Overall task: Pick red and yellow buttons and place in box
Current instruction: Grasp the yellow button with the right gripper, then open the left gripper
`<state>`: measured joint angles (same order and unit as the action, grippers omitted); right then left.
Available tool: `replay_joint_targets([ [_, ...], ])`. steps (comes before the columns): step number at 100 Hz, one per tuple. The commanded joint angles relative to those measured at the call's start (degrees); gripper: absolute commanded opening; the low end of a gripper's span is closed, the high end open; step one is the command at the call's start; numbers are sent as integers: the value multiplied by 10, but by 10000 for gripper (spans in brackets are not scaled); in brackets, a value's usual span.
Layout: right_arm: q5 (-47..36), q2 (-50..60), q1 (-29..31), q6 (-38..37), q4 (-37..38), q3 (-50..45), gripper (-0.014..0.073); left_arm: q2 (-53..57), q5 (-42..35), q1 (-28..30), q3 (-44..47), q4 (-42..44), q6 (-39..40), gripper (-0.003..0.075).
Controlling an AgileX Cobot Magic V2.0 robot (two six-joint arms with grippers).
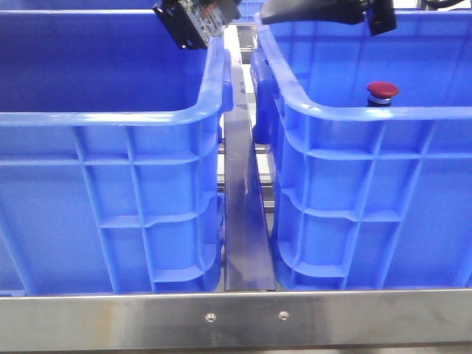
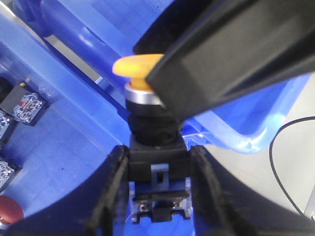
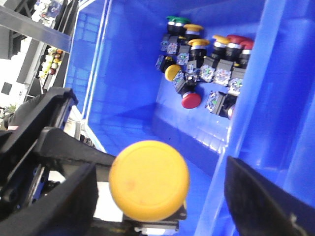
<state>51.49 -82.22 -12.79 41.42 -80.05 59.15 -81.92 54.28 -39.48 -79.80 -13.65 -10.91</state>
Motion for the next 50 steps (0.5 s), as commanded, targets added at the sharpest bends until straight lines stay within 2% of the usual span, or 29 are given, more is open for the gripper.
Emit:
replay_joint_targets([
  [1, 16, 18, 0, 2, -40, 21, 557, 19, -28, -4, -14, -15, 1, 73],
  [11, 18, 18, 0, 2, -40, 21, 519, 19, -29, -4, -14, -15, 1, 73],
  [30, 20, 18, 0, 2, -40, 21, 230, 19, -28, -4, -14, -15, 1, 74],
  [35, 20, 18, 0, 2, -40, 21, 200, 18, -28, -4, -14, -15, 1, 74],
  [44, 20, 18, 0, 2, -40, 21, 201, 18, -27, -4, -14, -16, 1, 83],
  [50, 20, 18, 0, 2, -40, 21, 201, 18, -27, -4, -14, -16, 1, 131],
])
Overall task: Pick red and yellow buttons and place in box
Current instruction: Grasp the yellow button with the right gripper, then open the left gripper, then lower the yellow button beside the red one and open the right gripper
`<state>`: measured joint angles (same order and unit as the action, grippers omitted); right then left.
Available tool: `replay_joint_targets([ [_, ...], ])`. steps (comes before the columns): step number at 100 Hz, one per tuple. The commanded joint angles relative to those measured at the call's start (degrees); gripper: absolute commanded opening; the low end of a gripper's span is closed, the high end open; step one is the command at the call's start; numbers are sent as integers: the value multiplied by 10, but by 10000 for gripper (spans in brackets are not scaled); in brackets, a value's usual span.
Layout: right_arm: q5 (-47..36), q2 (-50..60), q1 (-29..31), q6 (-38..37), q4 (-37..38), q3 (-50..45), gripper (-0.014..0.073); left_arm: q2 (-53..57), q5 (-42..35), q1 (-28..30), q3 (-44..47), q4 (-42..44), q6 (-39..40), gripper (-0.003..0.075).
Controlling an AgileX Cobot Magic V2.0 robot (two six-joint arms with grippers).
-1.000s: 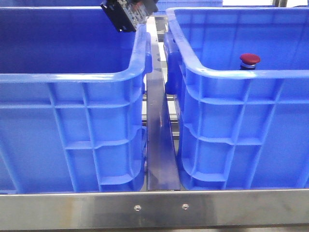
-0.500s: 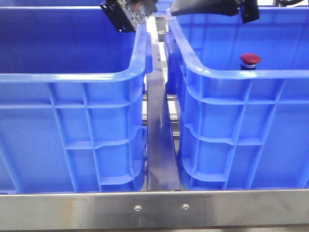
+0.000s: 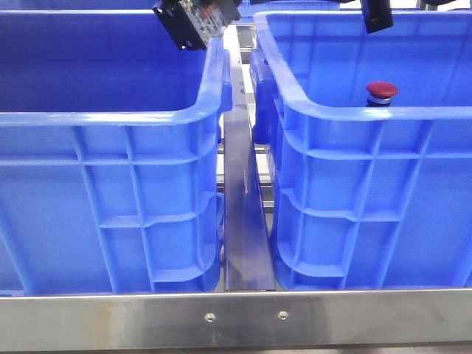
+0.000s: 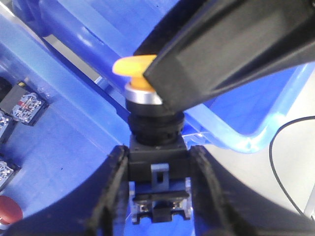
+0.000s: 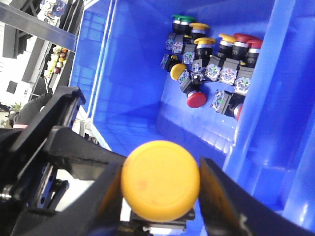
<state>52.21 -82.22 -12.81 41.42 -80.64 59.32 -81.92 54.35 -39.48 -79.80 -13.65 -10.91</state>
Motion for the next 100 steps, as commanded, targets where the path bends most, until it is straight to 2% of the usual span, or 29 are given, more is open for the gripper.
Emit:
replay_joint_targets([
  [1, 13, 18, 0, 2, -34, 19, 201, 18, -28, -4, -14, -16, 1, 139],
  [13, 13, 18, 1, 2, -34, 19, 201, 18, -25, -4, -14, -19, 1, 321],
  [20, 13, 18, 4, 2, -34, 19, 201, 18, -27, -4, -14, -19, 1, 374],
  [43, 18, 28, 47, 33, -34, 19, 201, 18, -27, -4, -14, -19, 1, 376],
  [74, 30, 43, 189, 129, -27, 19, 201, 18, -27, -4, -14, -19, 1, 376],
  [100, 0, 43, 281, 207, 36, 19, 201, 18, -27, -4, -14, -19, 1, 376],
])
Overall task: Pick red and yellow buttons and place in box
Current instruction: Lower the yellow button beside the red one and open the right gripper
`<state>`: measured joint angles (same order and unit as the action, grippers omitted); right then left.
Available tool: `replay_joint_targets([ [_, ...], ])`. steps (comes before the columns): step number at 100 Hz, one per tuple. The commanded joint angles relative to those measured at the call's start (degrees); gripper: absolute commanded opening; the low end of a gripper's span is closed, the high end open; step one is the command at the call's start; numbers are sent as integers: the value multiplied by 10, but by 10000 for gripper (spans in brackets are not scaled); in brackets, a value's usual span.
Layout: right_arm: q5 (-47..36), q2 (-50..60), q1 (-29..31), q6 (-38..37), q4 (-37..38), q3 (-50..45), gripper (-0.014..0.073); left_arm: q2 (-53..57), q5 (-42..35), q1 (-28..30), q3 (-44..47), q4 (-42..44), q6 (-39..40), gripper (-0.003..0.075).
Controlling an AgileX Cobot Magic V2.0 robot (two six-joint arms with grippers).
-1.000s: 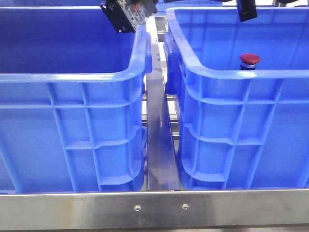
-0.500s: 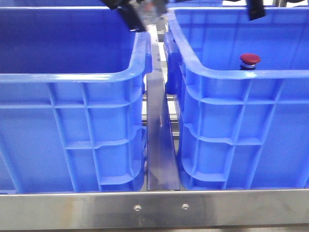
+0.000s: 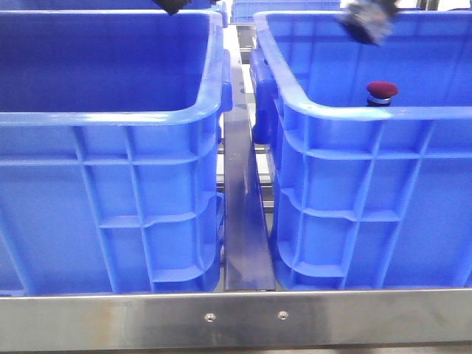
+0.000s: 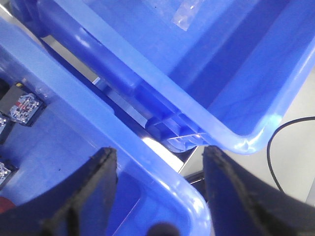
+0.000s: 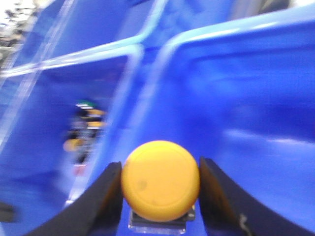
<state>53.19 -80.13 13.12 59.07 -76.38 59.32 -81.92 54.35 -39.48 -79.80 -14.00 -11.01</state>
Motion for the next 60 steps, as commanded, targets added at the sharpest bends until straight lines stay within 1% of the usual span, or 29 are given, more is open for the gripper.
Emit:
replay_joint_targets([
  [1, -13, 21, 23, 31, -4, 19, 201, 18, -27, -4, -14, -15, 2, 376],
  [18, -107, 13, 41, 32, 38, 16, 201, 18, -27, -4, -14, -15, 2, 376],
  [37, -203, -12, 41, 32, 40, 15, 201, 18, -27, -4, -14, -15, 2, 376],
  [60, -273, -78, 41, 32, 40, 18, 201, 18, -28, -4, -14, -15, 2, 376],
])
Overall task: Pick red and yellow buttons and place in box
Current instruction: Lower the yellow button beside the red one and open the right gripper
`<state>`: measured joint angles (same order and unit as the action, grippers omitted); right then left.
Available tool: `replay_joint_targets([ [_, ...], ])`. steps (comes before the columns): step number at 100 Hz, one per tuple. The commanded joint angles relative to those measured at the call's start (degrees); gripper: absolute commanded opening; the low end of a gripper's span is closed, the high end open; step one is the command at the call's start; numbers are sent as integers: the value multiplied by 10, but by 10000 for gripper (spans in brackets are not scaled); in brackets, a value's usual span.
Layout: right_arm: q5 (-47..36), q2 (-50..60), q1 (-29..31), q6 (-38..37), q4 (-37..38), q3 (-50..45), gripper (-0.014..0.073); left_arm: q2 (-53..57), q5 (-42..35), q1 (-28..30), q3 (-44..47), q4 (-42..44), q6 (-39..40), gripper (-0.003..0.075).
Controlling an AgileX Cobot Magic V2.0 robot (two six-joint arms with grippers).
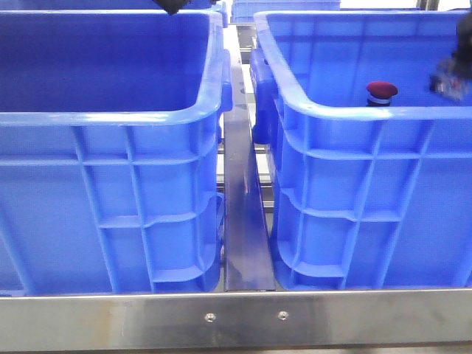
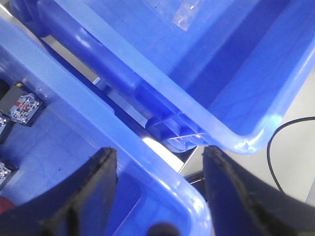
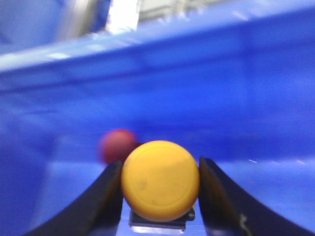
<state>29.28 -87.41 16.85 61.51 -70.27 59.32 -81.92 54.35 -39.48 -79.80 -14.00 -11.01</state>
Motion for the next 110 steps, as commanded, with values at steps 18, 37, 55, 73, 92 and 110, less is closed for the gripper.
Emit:
replay_joint_targets([
  [18, -92, -53, 4, 7, -22, 34, 201, 18, -29, -4, -14, -15, 2, 376],
  [37, -101, -85, 3, 7, -22, 70, 201, 18, -33, -4, -14, -15, 2, 376],
  [55, -102, -108, 3, 7, -22, 101, 201, 18, -43, -4, -14, -15, 2, 376],
  [73, -102, -126, 3, 7, -22, 113, 201, 18, -44, -4, -14, -15, 2, 376],
  [92, -95, -128, 3, 7, -22, 113, 218, 18, -45, -4, -14, -15, 2, 376],
  [110, -84, -128, 3, 7, -22, 113, 435, 18, -45, -4, -14, -15, 2, 376],
])
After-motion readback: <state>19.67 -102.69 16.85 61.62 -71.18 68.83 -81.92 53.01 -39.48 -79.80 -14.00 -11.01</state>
